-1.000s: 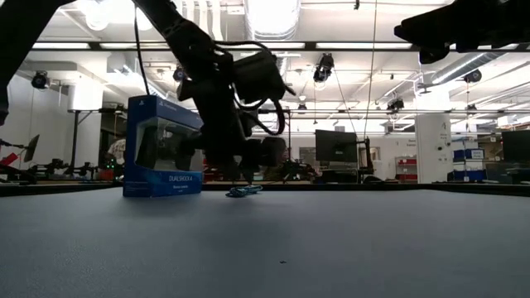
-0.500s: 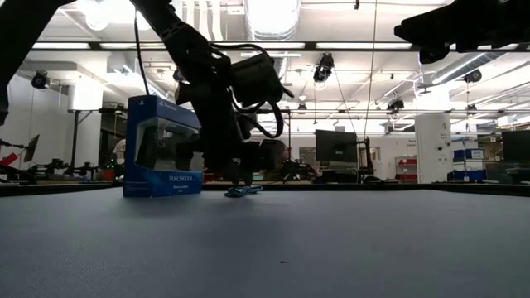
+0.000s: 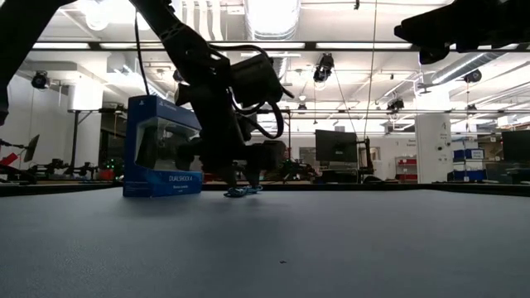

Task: Pick and place USB-C Cables
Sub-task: Put the green white charger cable into the yellow bin

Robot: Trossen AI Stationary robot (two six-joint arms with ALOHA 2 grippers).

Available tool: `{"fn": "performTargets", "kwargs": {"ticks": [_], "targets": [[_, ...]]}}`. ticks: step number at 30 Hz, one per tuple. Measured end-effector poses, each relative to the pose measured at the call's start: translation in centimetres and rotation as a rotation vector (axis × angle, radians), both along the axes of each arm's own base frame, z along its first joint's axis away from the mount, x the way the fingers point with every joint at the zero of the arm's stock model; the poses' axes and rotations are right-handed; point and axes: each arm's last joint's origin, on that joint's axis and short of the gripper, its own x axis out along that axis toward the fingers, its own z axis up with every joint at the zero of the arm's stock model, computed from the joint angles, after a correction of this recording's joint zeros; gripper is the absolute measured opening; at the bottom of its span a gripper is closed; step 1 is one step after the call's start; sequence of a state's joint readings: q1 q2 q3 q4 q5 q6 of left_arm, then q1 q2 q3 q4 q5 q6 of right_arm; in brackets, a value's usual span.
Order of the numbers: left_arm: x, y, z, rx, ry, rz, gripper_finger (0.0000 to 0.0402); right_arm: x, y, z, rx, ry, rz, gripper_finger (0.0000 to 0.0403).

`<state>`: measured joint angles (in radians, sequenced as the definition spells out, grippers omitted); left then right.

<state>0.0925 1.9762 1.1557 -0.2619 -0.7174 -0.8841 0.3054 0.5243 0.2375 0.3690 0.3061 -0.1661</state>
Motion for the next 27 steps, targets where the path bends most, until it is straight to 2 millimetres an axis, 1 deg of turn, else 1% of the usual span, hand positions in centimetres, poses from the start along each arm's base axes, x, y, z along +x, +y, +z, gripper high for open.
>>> {"fn": "performTargets", "kwargs": {"ticks": [2,5,14,19,27], "targets": [[0.0,0.0,0.0,0.000,0.001,0.000,0.0215,0.0,0.0,0.0,0.001,0.001,0.000,0.0086],[0.0,0.0,-0.2,0.000,0.004,0.001,0.0218,0.0,0.0,-0.1,0.000,0.006,0.000,0.0086],[0.3,0.0,-1.8,-0.003,0.010,0.023,0.0194,0.0,0.0,-0.1,-0.004,0.010,0.000,0.0086],[0.4,0.0,-1.8,-0.008,0.006,0.018,0.0160,0.0,0.0,-0.1,-0.005,0.013,0.000,0.0086],[0.4,0.0,-1.7,-0.012,-0.002,0.016,0.0073,0.0,0.0,-0.1,-0.004,0.013,0.000,0.0086]]}}
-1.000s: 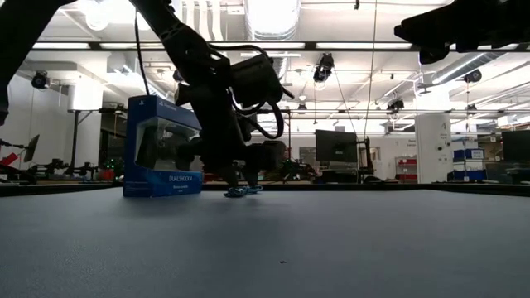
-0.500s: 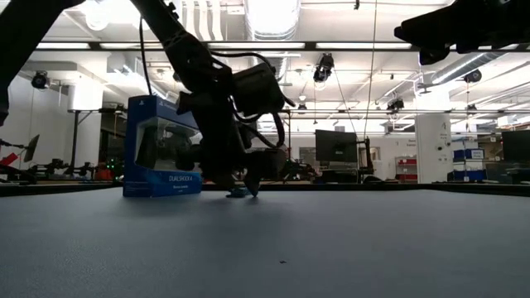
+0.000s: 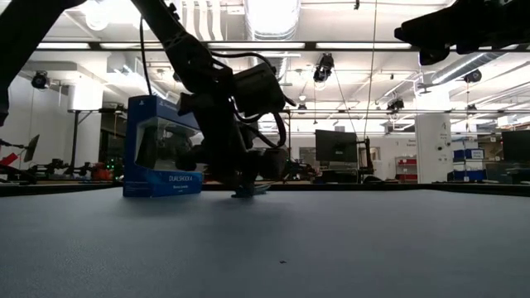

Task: Pick and place USB-C Cables
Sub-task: Put the green white charger cable into the yellow bin

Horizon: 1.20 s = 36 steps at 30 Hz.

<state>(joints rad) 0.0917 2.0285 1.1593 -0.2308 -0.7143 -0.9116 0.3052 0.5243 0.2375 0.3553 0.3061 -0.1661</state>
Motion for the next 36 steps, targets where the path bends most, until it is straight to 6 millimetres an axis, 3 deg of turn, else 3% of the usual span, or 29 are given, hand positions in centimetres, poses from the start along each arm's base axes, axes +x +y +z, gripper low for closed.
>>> {"fn": "performTargets", "kwargs": {"ticks": [6,17,29,36], "targets": [[0.2,0.0,0.1,0.009,-0.020,0.002,0.0019,0.0,0.0,-0.1,0.009,0.006,0.000,0.0086],[1.0,-1.2,2.1,0.075,-0.072,-0.070,0.0020,0.0,0.0,-0.1,0.025,0.013,-0.001,0.0086],[1.3,-5.4,8.9,0.262,-0.152,-0.289,0.0022,0.0,0.0,-0.4,0.014,0.036,-0.001,0.0086],[1.6,-8.4,11.6,0.402,-0.188,-0.471,0.0022,-0.1,0.0,-0.2,0.010,0.027,0.000,0.0086]]}}
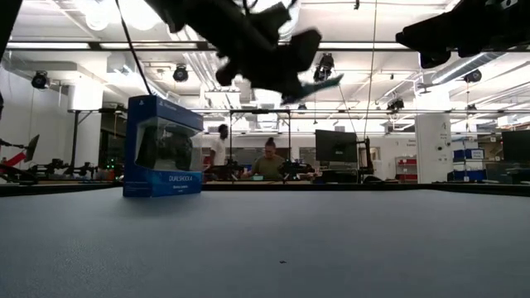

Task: Pick and place USB-C Cables
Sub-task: Put the green white charger cable into the yellow bin

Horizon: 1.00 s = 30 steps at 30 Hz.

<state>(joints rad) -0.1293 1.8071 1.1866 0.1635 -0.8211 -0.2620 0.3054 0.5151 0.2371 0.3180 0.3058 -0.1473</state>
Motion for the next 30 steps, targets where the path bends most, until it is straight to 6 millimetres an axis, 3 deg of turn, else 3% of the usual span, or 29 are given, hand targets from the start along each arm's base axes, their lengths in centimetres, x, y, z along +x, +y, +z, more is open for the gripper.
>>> {"fn": "performTargets", "kwargs": {"ticks": [9,17,30], "targets": [[-0.7,-2.9,2.7,0.052,-0.045,-0.104,0.0022,-0.3,0.3,0.5,0.045,-0.033,0.122,0.0086],[-1.2,-4.8,2.8,0.038,-0.049,-0.183,0.0022,-0.7,0.2,-0.3,0.124,0.060,0.124,0.0086],[-1.9,-8.9,3.7,-0.122,-0.064,-0.712,0.0022,-0.7,0.2,-0.3,0.086,0.053,0.127,0.0086]]}}
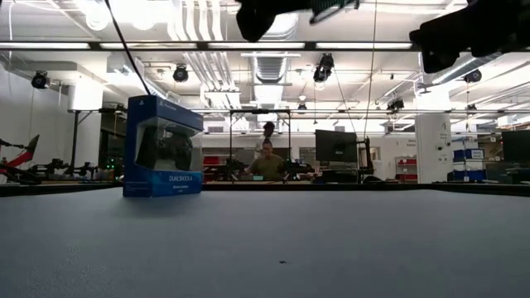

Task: Pick and place USB-C Cables
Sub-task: Put the green white charger cable into the yellow bin

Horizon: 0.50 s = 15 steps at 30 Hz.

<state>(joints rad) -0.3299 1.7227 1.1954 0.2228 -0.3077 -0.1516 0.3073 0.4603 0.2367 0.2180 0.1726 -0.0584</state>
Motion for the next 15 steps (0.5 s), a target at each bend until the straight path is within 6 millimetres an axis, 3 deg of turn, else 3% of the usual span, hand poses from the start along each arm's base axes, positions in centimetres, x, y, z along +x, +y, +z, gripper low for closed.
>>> {"fn": "performTargets", "kwargs": {"ticks": [7,15], "targets": [[-1.2,-1.5,0.5,-0.072,0.043,-0.041,0.0022,0.0,0.0,0.1,-0.009,-0.007,0.000,0.0086],[-3.4,-3.1,0.4,-0.155,0.256,-0.029,0.0022,0.0,0.0,-0.5,0.003,0.011,-0.004,0.0086]]}}
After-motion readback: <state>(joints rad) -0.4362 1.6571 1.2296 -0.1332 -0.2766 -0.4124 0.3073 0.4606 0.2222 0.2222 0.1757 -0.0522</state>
